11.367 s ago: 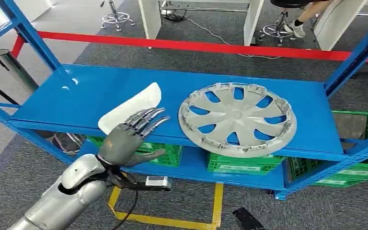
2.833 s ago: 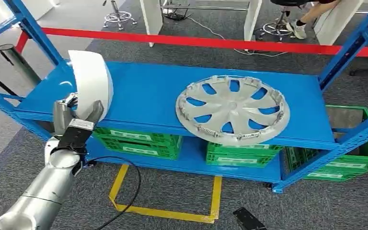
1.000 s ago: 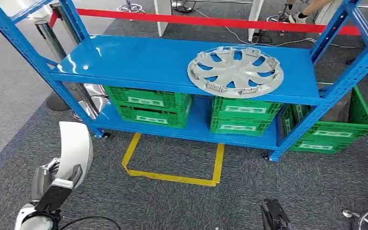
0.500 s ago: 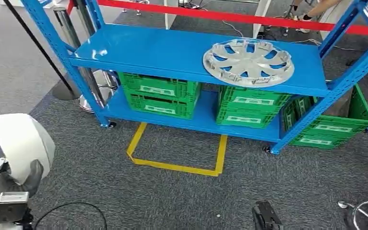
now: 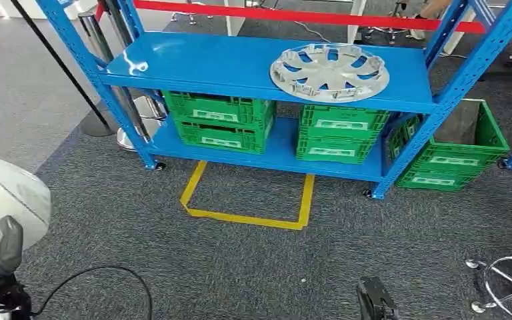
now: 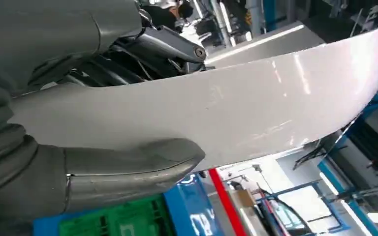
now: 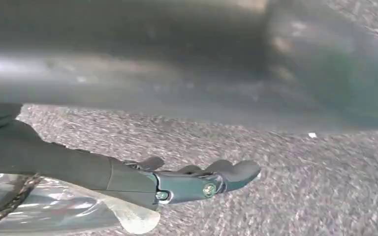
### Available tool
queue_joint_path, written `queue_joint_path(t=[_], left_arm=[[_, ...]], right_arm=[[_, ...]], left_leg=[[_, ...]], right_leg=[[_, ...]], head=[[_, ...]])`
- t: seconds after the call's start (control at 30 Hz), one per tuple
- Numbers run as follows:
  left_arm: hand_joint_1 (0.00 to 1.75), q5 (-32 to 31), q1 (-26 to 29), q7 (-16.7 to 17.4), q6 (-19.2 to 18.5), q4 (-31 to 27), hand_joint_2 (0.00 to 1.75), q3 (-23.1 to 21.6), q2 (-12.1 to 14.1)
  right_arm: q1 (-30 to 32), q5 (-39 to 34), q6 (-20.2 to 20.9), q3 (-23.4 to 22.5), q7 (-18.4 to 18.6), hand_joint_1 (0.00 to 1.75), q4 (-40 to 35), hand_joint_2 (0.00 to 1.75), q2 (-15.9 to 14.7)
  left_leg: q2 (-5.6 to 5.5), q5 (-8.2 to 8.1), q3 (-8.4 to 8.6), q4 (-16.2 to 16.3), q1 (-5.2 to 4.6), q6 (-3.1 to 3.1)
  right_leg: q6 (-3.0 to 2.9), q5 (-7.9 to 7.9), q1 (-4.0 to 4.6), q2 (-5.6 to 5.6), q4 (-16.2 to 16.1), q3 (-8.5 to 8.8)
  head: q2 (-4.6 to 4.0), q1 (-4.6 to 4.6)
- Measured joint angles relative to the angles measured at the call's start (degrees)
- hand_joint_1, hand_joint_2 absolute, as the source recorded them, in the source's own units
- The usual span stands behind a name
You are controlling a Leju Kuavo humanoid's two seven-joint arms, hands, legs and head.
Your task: Take the parts from the cabinet and place them on the table.
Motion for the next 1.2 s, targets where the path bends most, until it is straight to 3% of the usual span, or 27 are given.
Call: queue_joint_path(t=[0.03, 0.1, 0.17, 0.23, 0.27, 0.33, 0.37, 0.4, 0.43, 0.5, 0.53, 0.57, 0.6, 0.67, 0.7, 0.73, 0.77, 0.83, 0.87, 0.9, 0.93, 1.0, 1.03, 1.07, 1.13, 1.17, 1.2], left_arm=[[1.75, 0.06, -0.06, 0.00, -0.02, -0.17, 1.75, 0.11, 0.04], [1.75, 0.06, -0.06, 0.00, -0.15, -0.42, 1.75, 0.37, 0.22], [1.75, 0.06, -0.10, 0.00, -0.20, -0.83, 1.75, 0.46, 0.42], [1.75, 0.06, -0.31, 0.00, -0.24, -1.39, 1.75, 0.46, 0.48], [1.75, 0.06, -0.41, 0.00, -0.26, -1.57, 1.75, 0.48, 0.48], [1.75, 0.06, -0.37, 0.00, -0.26, -1.66, 1.75, 0.61, 0.52], [1.75, 0.06, -0.39, 0.00, -0.26, -1.66, 1.75, 0.61, 0.48], [1.75, 0.06, -0.50, 0.00, -0.28, -1.66, 1.75, 0.61, 0.48], [1.75, 0.06, -0.51, 0.00, -0.30, -1.79, 1.75, 0.61, 0.50], [1.75, 0.06, -0.47, 0.00, -0.31, -1.81, 1.75, 0.63, 0.50], [1.75, 0.06, -0.50, 0.00, -0.33, -1.81, 1.75, 0.63, 0.50], [1.75, 0.06, -0.47, 0.00, -0.31, -1.81, 1.75, 0.63, 0.50], [1.75, 0.06, -0.45, 0.00, -0.31, -1.81, 1.75, 0.63, 0.50], [1.75, 0.06, -0.44, 0.00, -0.33, -1.81, 1.75, 0.65, 0.50], [1.75, 0.06, -0.46, 0.00, -0.31, -1.84, 1.75, 0.72, 0.50], [1.75, 0.06, -0.40, 0.00, -0.31, -1.99, 1.75, 0.74, 0.50], [1.75, 0.06, -0.47, 0.00, -0.31, -2.12, 1.75, 0.79, 0.50], [1.75, 0.06, -0.54, 0.00, -0.31, -2.12, 1.75, 0.81, 0.50], [1.75, 0.06, -0.39, 0.00, -0.33, -2.12, 1.75, 0.81, 0.50], [1.75, 0.06, -0.27, 0.00, -0.31, -2.12, 1.75, 0.83, 0.50], [1.75, 0.04, -0.22, 0.00, -0.31, -2.12, 1.75, 0.85, 0.52], [1.75, -0.02, -0.24, 0.00, -0.31, -2.08, 1.75, 0.87, 0.55], [1.75, -0.11, -0.23, 0.00, -0.33, -2.05, 1.75, 0.85, 0.52], [1.75, -0.11, -0.24, 0.02, -0.33, -2.03, 1.75, 0.85, 0.50], [1.75, -0.11, -0.24, 0.02, -0.37, -1.97, 1.75, 0.85, 0.50], [1.75, -0.13, -0.24, 0.02, -0.37, -1.97, 1.75, 0.85, 0.50], [1.75, -0.26, -0.27, 0.02, -0.39, -1.97, 1.75, 0.85, 0.50]], right_arm=[[0.00, 0.00, 0.00, 0.00, 0.00, 0.00, 0.00, 0.00, 0.00], [0.00, 0.00, 0.00, -0.02, 0.07, 0.00, 0.00, 0.00, 0.00], [-0.01, 0.00, 0.00, -0.02, 0.07, 0.00, 0.00, 0.00, 0.02], [-0.06, 0.00, 0.00, -0.02, 0.07, 0.00, 0.00, 0.00, 0.02], [-0.09, 0.00, 0.00, -0.02, 0.00, 0.00, 0.00, 0.00, 0.04], [0.00, 0.00, -0.02, -0.04, 0.07, 0.00, 0.00, 0.00, 0.07], [0.17, 0.00, -0.02, -0.04, 0.07, 0.00, 0.09, 0.00, 0.07], [0.27, 0.00, -0.02, -0.04, 0.11, 0.00, 0.11, 0.00, 0.07], [0.37, 0.00, -0.04, -0.04, 0.11, 0.00, 0.11, 0.00, 0.07], [0.30, 0.00, 0.00, -0.04, 0.11, 0.00, 0.13, 0.00, 0.13], [0.28, 0.00, 0.00, -0.02, 0.09, 0.00, 0.13, 0.00, 0.17], [0.29, 0.00, -0.02, -0.04, 0.09, 0.00, 0.13, 0.00, 0.17], [0.29, 0.00, -0.04, -0.04, 0.11, 0.00, 0.13, 0.00, 0.17], [0.17, 0.00, -0.04, -0.04, 0.09, 0.00, 0.13, 0.00, 0.17], [0.00, 0.00, -0.04, -0.04, 0.09, 0.00, 0.11, 0.00, 0.17], [-0.16, 0.00, -0.04, -0.04, 0.07, 0.00, 0.09, 0.00, 0.17], [-0.32, 0.00, -0.04, -0.04, 0.02, 0.00, 0.09, 0.00, 0.17], [-0.16, 0.00, -0.04, -0.04, 0.07, 0.00, 0.09, 0.00, 0.17], [0.11, 0.00, -0.04, -0.04, 0.09, 0.00, 0.11, 0.00, 0.26], [0.08, 0.00, -0.04, -0.04, 0.13, 0.00, 0.15, 0.00, 0.44], [0.11, -0.02, -0.04, -0.07, 0.15, 0.00, 0.17, 0.00, 0.44], [0.01, -0.09, -0.20, -0.13, 0.17, 0.00, 0.17, 0.00, 0.42], [0.00, -0.11, -0.15, -0.20, 0.17, 0.00, 0.17, 0.00, 0.44], [0.02, -0.13, -0.15, -0.24, 0.20, 0.00, 0.17, 0.00, 0.44], [0.01, -0.17, -0.15, -0.28, 0.24, 0.00, 0.17, 0.00, 0.44], [-0.01, -0.17, -0.13, -0.31, 0.24, 0.00, 0.17, 0.00, 0.44], [-0.02, -0.18, -0.13, -0.31, 0.24, 0.00, 0.17, 0.00, 0.44]], left_leg=[[0.00, -0.38, -0.06, 3.58, 0.09, -0.18], [0.01, 3.61, 1.86, 4.43, 0.28, -0.38], [0.02, 6.58, 7.85, -3.31, 0.46, -0.24], [-0.05, 3.39, 14.29, -13.30, 0.24, 0.28], [-0.02, 2.87, 14.35, -14.03, 0.11, 0.64], [-0.01, 3.93, 13.39, -13.96, -0.44, 1.50], [0.23, 5.03, 12.62, -14.68, 0.00, 2.15], [0.46, 5.76, 11.95, -14.63, 0.00, 2.56], [0.45, 6.41, 11.02, -14.62, 0.01, 3.03], [0.50, 8.08, 8.95, -14.55, -0.03, 3.11], [0.51, 8.90, 7.90, -14.44, -0.05, 3.08], [0.51, 9.77, 6.68, -14.35, -0.06, 2.99], [0.51, 10.53, 5.56, -14.22, -0.05, 2.87], [0.49, 11.98, 3.51, -13.98, 0.06, 2.46], [0.45, 12.74, 3.09, -13.82, 0.05, 2.16], [0.43, 13.17, 2.67, -13.58, -0.26, 1.85], [0.54, 13.93, 2.41, -13.41, -0.21, 1.54], [0.55, 15.49, 2.33, -13.98, 0.11, 0.95], [0.37, 16.07, 2.05, -14.14, 0.02, 0.48], [0.30, 14.23, 1.68, -13.69, 0.27, 0.23], [0.32, 9.93, 1.12, -11.38, 0.28, -0.11], [0.33, 2.12, 0.03, -2.65, 0.39, -0.52], [0.33, 0.60, -0.33, 1.60, 0.39, -0.61], [0.33, 1.11, -0.19, 4.40, 0.39, -0.62], [0.32, 5.86, 2.50, 3.79, 0.35, -0.29], [0.30, 7.44, 5.48, 0.05, 0.28, 0.11], [0.25, 7.46, 9.31, -5.25, 0.15, 0.59]], right_leg=[[0.02, 0.75, 0.01, -0.08, 0.37, -1.11], [0.19, 1.80, -0.02, -0.22, 1.40, -3.58], [0.56, 2.61, -0.08, -0.22, 2.62, -5.90], [1.13, 3.22, 0.15, -0.13, 3.66, -7.10], [1.51, 3.85, 0.11, -0.17, 3.63, -7.43], [2.35, 5.22, -0.33, -0.17, 3.16, -7.84], [2.74, 5.23, -0.37, 0.02, 3.31, -8.30], [2.97, 2.80, -0.50, 0.38, 4.09, -8.87], [3.15, -0.91, -0.53, 0.57, 6.30, -9.42], [3.41, -7.72, -0.59, 0.57, 14.51, -11.21], [3.49, -8.68, -0.59, 0.56, 18.15, -11.50], [3.50, -7.24, -0.59, 0.57, 20.42, -11.07], [3.51, -4.54, -0.59, 0.57, 20.35, -9.85], [3.38, -0.26, -0.62, 0.58, 14.56, -4.43], [3.32, -1.18, -0.68, 0.65, 8.76, -0.06], [3.22, -3.42, -0.63, 0.79, 2.67, 4.84], [2.83, -5.26, -0.47, 0.95, -1.82, 6.46], [2.50, -4.48, -0.15, 0.98, -0.56, 5.35], [1.83, -3.69, -0.27, 0.74, -0.63, 4.71], [1.34, -3.10, -0.46, 0.43, -0.59, 4.02], [0.69, -2.31, -0.41, 0.35, -0.51, 3.09], [0.39, -0.80, -0.21, 0.14, -0.23, 1.21], [0.34, -0.14, -0.07, 0.10, 0.02, 0.66], [0.30, 0.54, 0.05, 0.03, 0.37, -0.34], [0.39, 1.74, 0.22, -0.03, 1.46, -3.17], [0.48, 2.20, 0.30, -0.01, 2.04, -4.36], [0.58, 2.57, 0.31, 0.03, 2.56, -5.22]], head=[[0.00, 0.02], [0.00, 0.02], [0.00, 0.00], [0.00, 0.09], [0.00, 0.15], [0.00, 0.07], [0.00, 0.02], [0.00, 0.02], [0.00, 0.35], [0.00, 0.33], [0.00, 0.41], [0.00, 0.35], [0.00, 0.39], [0.00, 0.39], [0.00, 0.46], [0.00, 0.50], [0.00, 0.33], [0.00, 0.44], [0.00, 0.42], [0.00, 0.37], [0.00, 0.24], [0.00, 0.15], [0.00, 0.11], [0.00, 0.13], [0.00, 0.11], [0.00, 0.13], [0.00, 0.09]])
